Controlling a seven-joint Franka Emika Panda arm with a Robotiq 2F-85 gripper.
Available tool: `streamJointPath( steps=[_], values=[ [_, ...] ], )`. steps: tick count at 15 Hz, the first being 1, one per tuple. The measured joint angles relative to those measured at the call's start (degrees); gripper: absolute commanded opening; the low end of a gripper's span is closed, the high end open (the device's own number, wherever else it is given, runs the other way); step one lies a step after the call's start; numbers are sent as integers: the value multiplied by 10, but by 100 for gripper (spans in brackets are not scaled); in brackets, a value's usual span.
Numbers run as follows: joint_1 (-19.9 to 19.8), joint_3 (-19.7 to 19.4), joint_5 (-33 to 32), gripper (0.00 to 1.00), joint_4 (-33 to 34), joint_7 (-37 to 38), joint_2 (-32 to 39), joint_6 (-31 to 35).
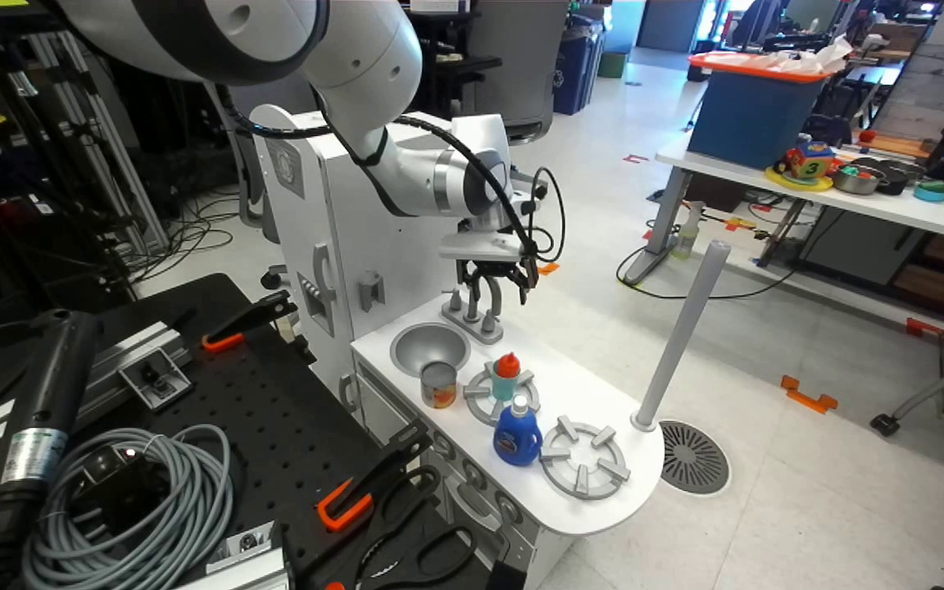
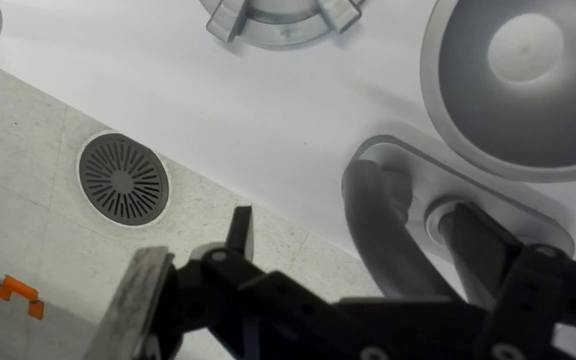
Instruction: Turn the faucet to the left
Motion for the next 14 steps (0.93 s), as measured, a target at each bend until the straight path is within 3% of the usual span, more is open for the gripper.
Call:
streamJointPath(
  steps=[5,14],
  values=[
    [-13,39,-1,100,-13,-82,10,1],
    [-13,42,-21,100,-60,-142,-15,16]
  ],
)
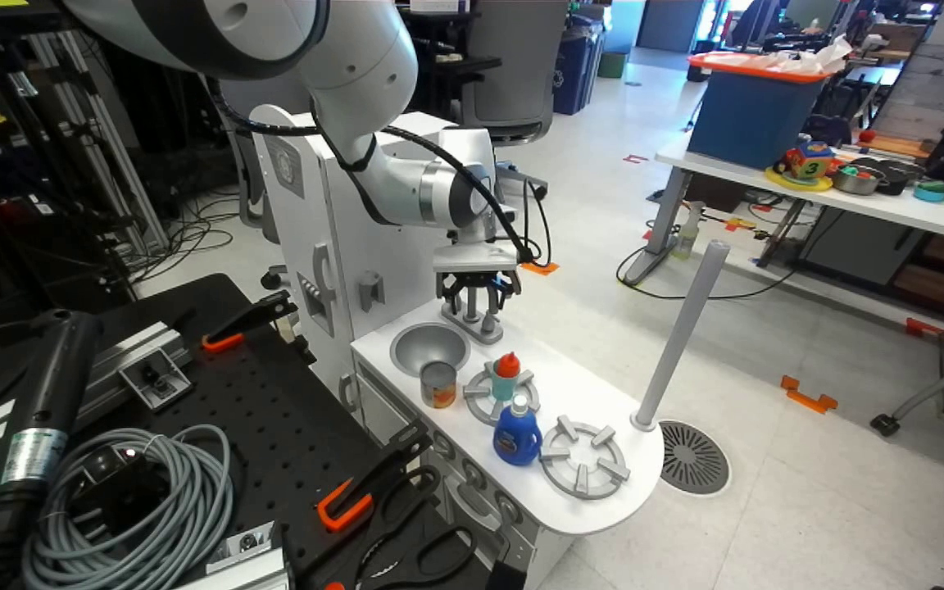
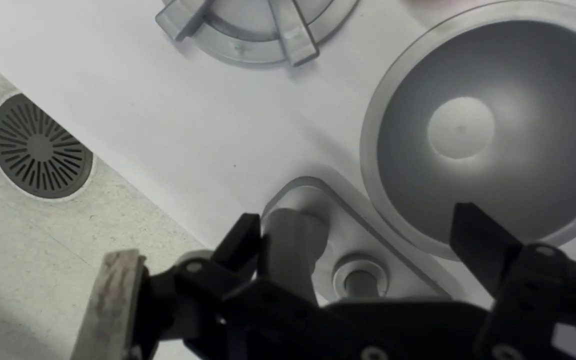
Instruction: Turn the faucet to the left
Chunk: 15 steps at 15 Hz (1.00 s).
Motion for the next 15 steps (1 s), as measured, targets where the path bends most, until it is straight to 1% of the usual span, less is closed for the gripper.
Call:
streamJointPath(
  steps=[2,4,6,7,11,13,15],
  values=[
    [-4,19,2,100,-46,-16,-28,-2],
    [-8,52,4,100,-95,-27,-55,-3],
    [-6,81,9,100,-120,-26,-64,-3],
    [-4,88,15,100,-124,-24,-64,-3],
    [-8,90,37,100,-134,-9,-63,-2],
    [-9,89,50,100,-141,25,-66,-3],
    [-11,81,62,100,-165,76,-85,-5]
  ],
)
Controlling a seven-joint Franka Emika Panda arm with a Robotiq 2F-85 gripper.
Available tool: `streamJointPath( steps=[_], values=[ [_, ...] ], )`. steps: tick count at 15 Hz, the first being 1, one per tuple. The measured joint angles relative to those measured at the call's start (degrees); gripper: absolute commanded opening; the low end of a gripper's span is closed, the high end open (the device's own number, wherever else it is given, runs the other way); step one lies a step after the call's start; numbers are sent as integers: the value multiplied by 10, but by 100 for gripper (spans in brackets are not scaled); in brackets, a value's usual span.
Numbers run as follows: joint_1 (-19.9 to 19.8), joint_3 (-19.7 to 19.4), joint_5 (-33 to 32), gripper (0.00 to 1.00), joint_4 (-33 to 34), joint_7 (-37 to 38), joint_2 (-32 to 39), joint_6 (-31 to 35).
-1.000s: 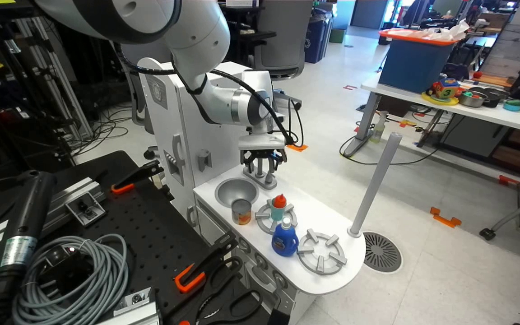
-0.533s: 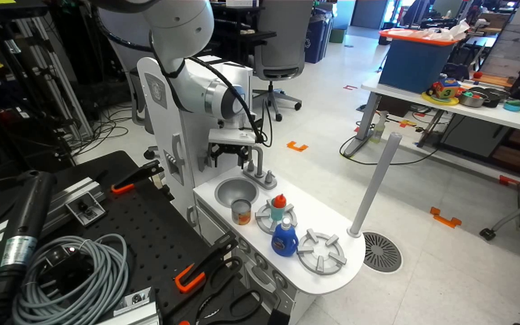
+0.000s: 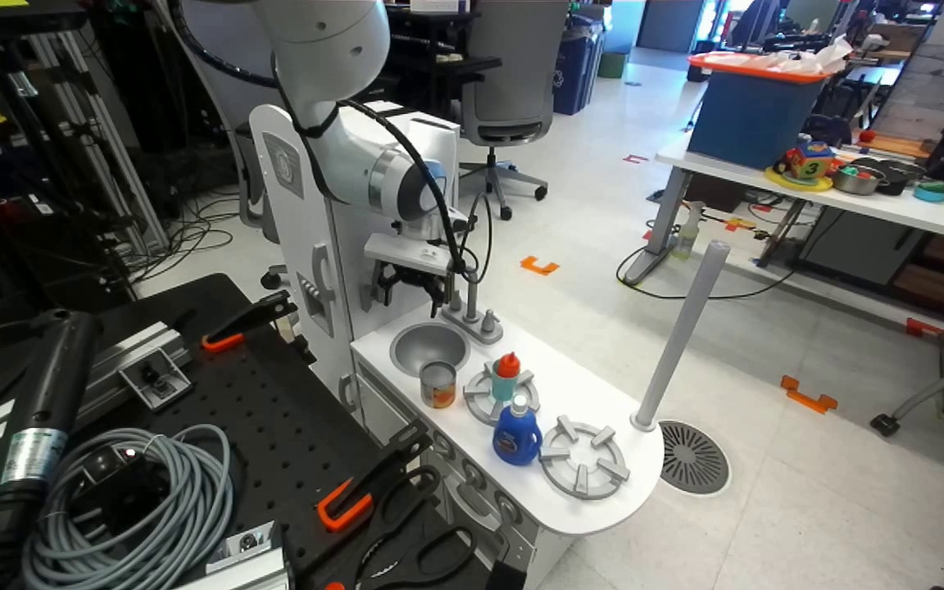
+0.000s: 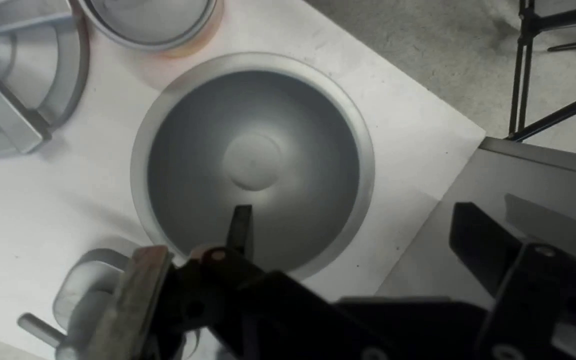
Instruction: Turn the faucet to the left
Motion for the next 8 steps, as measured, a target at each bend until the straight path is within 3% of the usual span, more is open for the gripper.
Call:
streamJointPath(
  steps=[3,8],
  values=[
    [-5,-16,25,100,-44,67,-53,-23],
    [-3,-19,26,100,-51,68,-56,-25]
  ],
)
